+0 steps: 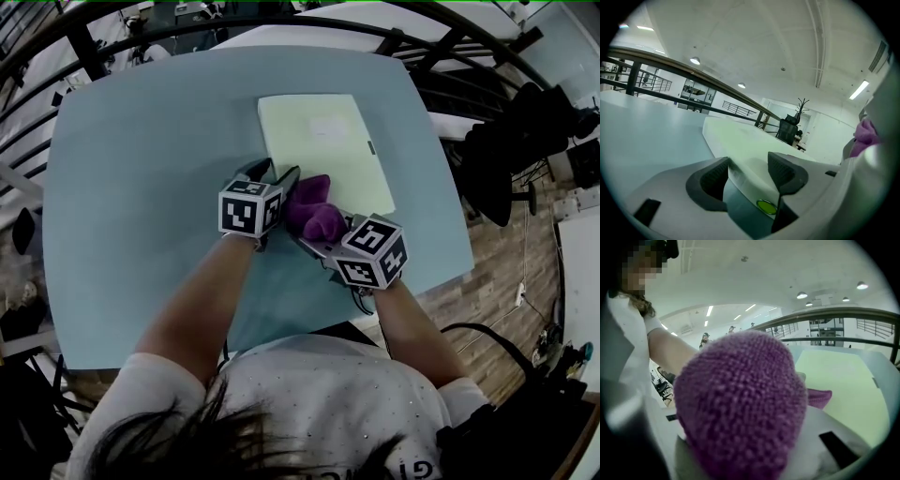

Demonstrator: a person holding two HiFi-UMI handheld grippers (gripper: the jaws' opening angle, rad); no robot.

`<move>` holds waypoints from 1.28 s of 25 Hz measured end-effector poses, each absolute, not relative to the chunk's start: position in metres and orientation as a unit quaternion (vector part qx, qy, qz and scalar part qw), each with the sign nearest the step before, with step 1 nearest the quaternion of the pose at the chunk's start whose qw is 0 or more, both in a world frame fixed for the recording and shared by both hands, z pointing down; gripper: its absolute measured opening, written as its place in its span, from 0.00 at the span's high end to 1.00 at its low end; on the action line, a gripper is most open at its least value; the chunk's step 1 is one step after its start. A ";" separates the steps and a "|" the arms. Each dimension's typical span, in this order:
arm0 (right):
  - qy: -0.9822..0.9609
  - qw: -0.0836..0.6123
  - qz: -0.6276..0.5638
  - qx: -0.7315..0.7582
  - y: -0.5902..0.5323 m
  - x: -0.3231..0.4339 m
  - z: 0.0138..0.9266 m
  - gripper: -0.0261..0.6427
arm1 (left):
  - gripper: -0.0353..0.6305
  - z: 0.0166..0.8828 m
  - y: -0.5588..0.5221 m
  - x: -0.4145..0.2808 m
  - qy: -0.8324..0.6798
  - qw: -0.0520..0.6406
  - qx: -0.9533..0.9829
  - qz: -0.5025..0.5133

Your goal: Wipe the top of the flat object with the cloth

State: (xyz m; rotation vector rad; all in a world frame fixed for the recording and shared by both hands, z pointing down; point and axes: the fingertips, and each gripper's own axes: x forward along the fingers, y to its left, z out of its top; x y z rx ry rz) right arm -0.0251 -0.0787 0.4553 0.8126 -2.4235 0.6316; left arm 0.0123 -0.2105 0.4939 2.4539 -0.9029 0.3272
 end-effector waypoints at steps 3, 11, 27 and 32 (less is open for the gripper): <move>-0.879 0.292 0.220 0.306 -0.073 -0.016 0.474 0.91 | 0.55 0.495 -0.211 0.010 -0.329 0.256 0.900 0.124; -0.855 0.256 0.260 0.368 -0.084 0.030 0.475 0.92 | 0.55 0.495 -0.216 0.012 -0.332 0.254 0.900 0.126; -0.748 0.159 0.316 0.561 -0.093 0.172 0.473 0.91 | 0.55 0.495 -0.215 0.009 -0.323 0.256 0.902 0.125; -0.728 0.134 0.329 0.587 -0.087 0.192 0.472 0.91 | 0.55 0.494 -0.213 0.008 -0.322 0.257 0.902 0.125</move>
